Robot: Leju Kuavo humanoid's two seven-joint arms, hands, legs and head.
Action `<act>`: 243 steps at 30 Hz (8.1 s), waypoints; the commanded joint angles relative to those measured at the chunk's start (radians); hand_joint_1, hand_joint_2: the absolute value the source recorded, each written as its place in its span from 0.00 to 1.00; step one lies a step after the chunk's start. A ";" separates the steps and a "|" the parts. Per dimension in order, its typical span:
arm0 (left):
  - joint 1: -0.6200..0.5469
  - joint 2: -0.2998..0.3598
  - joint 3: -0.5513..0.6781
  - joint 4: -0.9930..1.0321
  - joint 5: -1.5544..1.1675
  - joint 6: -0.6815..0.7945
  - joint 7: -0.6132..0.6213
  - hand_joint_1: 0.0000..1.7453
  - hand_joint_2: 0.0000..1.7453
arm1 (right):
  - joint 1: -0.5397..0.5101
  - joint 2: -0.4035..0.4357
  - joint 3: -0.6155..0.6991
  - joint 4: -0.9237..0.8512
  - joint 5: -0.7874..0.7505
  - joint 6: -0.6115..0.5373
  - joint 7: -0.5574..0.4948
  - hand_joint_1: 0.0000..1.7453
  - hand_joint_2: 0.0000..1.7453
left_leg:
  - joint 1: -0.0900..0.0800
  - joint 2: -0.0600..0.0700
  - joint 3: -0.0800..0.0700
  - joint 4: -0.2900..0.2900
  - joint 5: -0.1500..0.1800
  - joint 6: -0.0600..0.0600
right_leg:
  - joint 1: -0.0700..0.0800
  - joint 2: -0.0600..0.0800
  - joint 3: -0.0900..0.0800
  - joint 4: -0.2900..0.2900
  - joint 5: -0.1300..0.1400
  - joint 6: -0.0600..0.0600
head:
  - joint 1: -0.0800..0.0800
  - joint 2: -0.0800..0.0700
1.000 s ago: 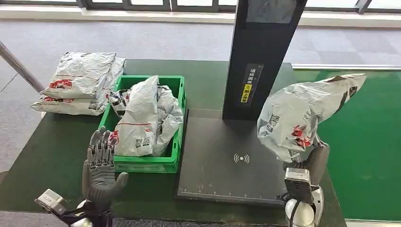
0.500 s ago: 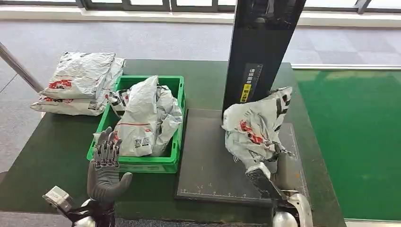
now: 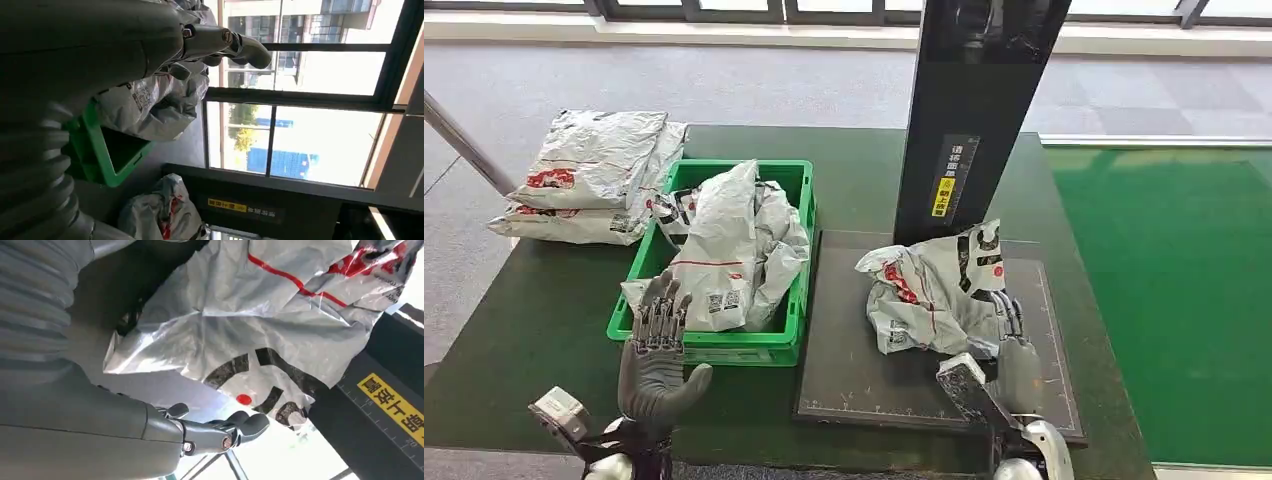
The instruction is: Moved the parcel from conveyor to table for the left to box.
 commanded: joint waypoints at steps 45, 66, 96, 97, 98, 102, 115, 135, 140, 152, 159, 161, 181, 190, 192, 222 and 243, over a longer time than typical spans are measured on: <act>-0.901 -0.035 -1.118 1.085 -0.765 0.657 0.378 0.00 1.00 | -0.135 0.013 0.110 -0.314 -0.810 0.617 -0.374 0.00 1.00 | -0.001 0.002 0.001 0.001 0.004 0.003 | -0.001 0.002 0.002 -0.002 0.007 0.003 | 0.000 0.000; -0.902 -0.035 -1.470 1.232 -0.757 0.470 0.525 0.00 1.00 | -0.125 -0.004 0.176 -0.332 -0.788 0.575 -0.374 0.00 1.00 | -0.001 0.004 0.001 -0.001 0.004 0.003 | -0.001 0.003 0.003 -0.003 0.008 0.003 | 0.000 0.000; -1.006 -0.035 -1.249 1.158 -0.637 0.747 0.579 1.00 1.00 | -0.124 -0.014 0.209 -0.332 -0.764 0.550 -0.374 0.00 1.00 | -0.001 0.001 -0.025 -0.003 0.031 0.006 | -0.001 -0.001 -0.023 -0.005 0.031 0.004 | 0.000 0.000; -1.006 -0.035 -1.251 1.152 -0.638 0.741 0.577 1.00 1.00 | -0.123 -0.014 0.208 -0.333 -0.767 0.551 -0.374 0.00 1.00 | -0.001 -0.001 -0.029 0.000 0.037 0.005 | -0.001 -0.001 -0.026 -0.002 0.037 0.006 | 0.000 0.000; -1.004 -0.035 -1.245 1.125 -0.632 0.745 0.561 1.00 1.00 | -0.121 -0.017 0.206 -0.335 -0.775 0.558 -0.374 0.00 1.00 | -0.001 -0.001 -0.030 0.000 0.037 0.005 | -0.001 -0.001 -0.027 -0.002 0.037 0.005 | 0.000 0.000; -0.993 -0.035 -1.178 1.063 -0.625 0.728 0.513 0.97 1.00 | -0.127 -0.026 0.206 -0.323 -0.777 0.573 -0.374 0.00 1.00 | -0.001 0.000 -0.028 0.000 0.033 0.004 | -0.001 0.000 -0.025 -0.002 0.034 0.004 | 0.000 0.000; -0.939 -0.035 -1.031 1.089 -0.783 0.697 0.531 0.00 1.00 | -0.195 -0.012 0.228 -0.247 -0.777 0.606 -0.374 0.00 1.00 | -0.001 0.004 -0.024 -0.003 0.027 0.003 | 0.000 0.004 -0.023 -0.005 0.030 0.003 | 0.000 0.000; -0.971 -0.035 -0.926 1.377 -0.807 0.676 0.614 0.00 1.00 | -0.158 -0.038 0.300 -0.275 -0.755 0.566 -0.374 0.00 1.00 | -0.001 0.003 -0.024 -0.003 0.026 0.003 | 0.000 0.003 -0.022 -0.005 0.028 0.003 | 0.000 0.000; -0.973 -0.026 -0.937 1.412 -0.825 0.481 0.693 0.00 1.00 | -0.156 -0.050 0.308 -0.276 -0.754 0.559 -0.374 0.00 1.00 | 0.000 0.002 -0.026 -0.001 0.026 0.003 | 0.000 0.002 -0.024 -0.003 0.027 0.003 | 0.000 0.000; -0.954 -0.008 -0.938 1.406 -0.828 0.305 0.663 0.00 1.00 | -0.181 -0.048 0.310 -0.249 -0.762 0.562 -0.374 0.00 1.00 | 0.000 0.003 -0.018 -0.004 0.024 0.002 | 0.000 0.003 -0.018 -0.005 0.026 0.003 | 0.000 0.000; -0.971 -0.002 -0.870 1.359 -0.798 0.504 0.551 1.00 1.00 | -0.177 -0.053 0.300 -0.254 -0.768 0.546 -0.374 0.00 1.00 | -0.001 0.001 -0.014 -0.002 0.021 0.003 | 0.000 0.001 -0.012 -0.003 0.023 0.003 | 0.000 0.000; -0.976 -0.008 -0.817 1.326 -0.774 0.637 0.515 1.00 1.00 | -0.157 -0.052 0.294 -0.280 -0.768 0.535 -0.374 0.00 1.00 | 0.000 0.002 -0.014 -0.002 0.022 0.003 | 0.000 0.002 -0.012 -0.004 0.023 0.003 | 0.000 0.000; -0.874 0.017 -0.716 1.000 -0.895 1.130 0.371 1.00 1.00 | -0.093 -0.060 0.263 -0.334 -0.786 0.532 -0.374 0.00 1.00 | -0.001 0.000 -0.018 0.000 0.019 0.002 | 0.000 0.000 -0.017 -0.001 0.020 0.002 | 0.000 0.000; -0.824 0.161 -0.530 0.629 -0.939 1.061 0.441 1.00 1.00 | -0.065 -0.061 0.247 -0.356 -0.788 0.530 -0.374 0.00 1.00 | 0.000 0.003 -0.019 0.000 0.018 0.001 | 0.000 0.003 -0.018 -0.001 0.020 0.002 | 0.000 0.000; -0.819 0.159 -0.492 0.607 -0.962 1.074 0.447 1.00 1.00 | -0.068 -0.058 0.245 -0.353 -0.784 0.529 -0.374 0.00 1.00 | 0.000 0.005 -0.017 -0.001 0.018 0.001 | 0.001 0.006 -0.018 -0.002 0.021 0.001 | 0.000 0.000; -0.891 0.234 -0.187 1.150 -1.134 0.878 0.592 1.00 1.00 | -0.015 -0.050 0.219 -0.402 -0.747 0.529 -0.374 0.00 1.00 | 0.000 0.001 -0.016 -0.001 0.018 0.001 | 0.000 0.001 -0.016 -0.001 0.018 0.000 | 0.000 0.000; -0.601 0.230 -0.048 0.829 -1.129 0.963 0.610 0.00 0.00 | -0.043 -0.095 0.266 -0.367 -0.750 0.499 -0.374 0.00 1.00 | -0.001 0.002 0.005 -0.005 0.004 -0.002 | 0.000 0.003 0.013 -0.002 0.005 -0.002 | 0.000 0.000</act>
